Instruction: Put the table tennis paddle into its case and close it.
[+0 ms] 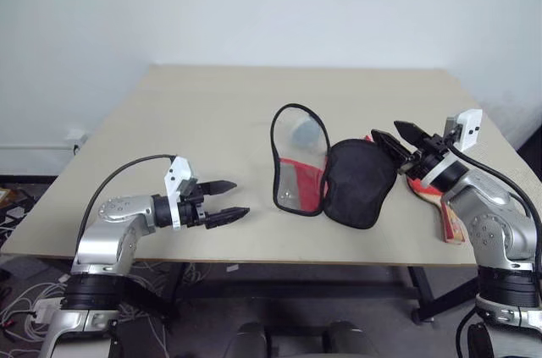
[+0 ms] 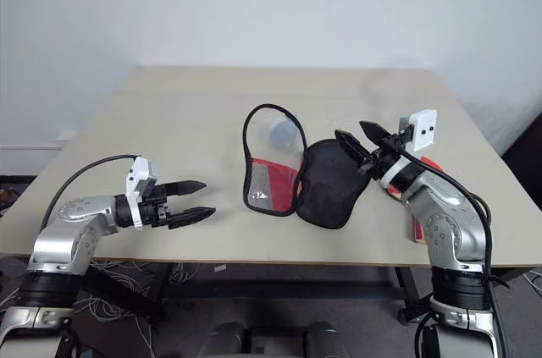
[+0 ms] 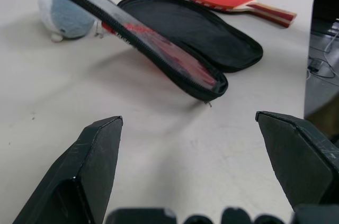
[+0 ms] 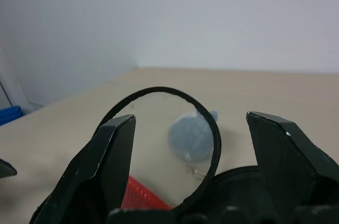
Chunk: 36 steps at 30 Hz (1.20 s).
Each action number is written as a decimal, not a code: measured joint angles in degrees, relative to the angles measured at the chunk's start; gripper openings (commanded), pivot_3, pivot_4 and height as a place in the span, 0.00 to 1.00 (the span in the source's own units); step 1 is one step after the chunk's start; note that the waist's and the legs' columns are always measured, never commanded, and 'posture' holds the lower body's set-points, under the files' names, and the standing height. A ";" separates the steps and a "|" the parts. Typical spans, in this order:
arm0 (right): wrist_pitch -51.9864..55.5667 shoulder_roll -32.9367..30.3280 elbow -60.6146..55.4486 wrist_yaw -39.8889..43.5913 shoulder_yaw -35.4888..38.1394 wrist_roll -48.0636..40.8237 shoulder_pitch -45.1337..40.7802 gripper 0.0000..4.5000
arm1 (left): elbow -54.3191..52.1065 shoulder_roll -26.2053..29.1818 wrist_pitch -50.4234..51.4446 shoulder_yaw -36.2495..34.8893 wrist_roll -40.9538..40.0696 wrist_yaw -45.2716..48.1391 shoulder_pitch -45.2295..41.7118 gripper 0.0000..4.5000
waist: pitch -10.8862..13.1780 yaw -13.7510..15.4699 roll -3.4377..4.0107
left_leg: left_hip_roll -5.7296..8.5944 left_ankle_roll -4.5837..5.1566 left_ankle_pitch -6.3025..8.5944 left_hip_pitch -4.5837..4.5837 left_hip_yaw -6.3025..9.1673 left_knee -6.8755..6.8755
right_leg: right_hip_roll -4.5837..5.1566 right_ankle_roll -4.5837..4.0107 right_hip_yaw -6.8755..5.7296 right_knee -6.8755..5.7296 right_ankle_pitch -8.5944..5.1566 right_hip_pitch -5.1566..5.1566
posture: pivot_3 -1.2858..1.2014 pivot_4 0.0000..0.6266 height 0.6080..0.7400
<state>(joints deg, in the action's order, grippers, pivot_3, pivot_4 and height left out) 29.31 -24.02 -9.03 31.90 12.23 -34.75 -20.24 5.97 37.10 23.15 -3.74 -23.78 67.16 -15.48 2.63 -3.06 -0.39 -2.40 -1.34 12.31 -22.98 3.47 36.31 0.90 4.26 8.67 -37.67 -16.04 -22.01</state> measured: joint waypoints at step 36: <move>25.23 -2.43 -2.24 -24.62 15.73 4.61 13.71 0.80 | 1.52 -8.58 2.59 13.75 0.88 5.45 -12.24 0.97 | -0.01 -0.01 0.04 | 0.04 0.01 0.00 -0.05 -0.02 0.10 | 0.00 0.00 0.07 0.01 0.00 0.02 | 0.52 0.00 1.00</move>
<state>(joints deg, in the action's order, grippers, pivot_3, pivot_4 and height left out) 54.54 -26.45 -11.26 7.29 27.96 -30.15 -6.52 7.48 28.53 25.73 10.01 -22.90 72.61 -27.72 2.62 -3.07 -0.35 -2.36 -1.33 12.31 -23.03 3.44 36.40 0.91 4.26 8.74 -37.66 -16.04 -21.99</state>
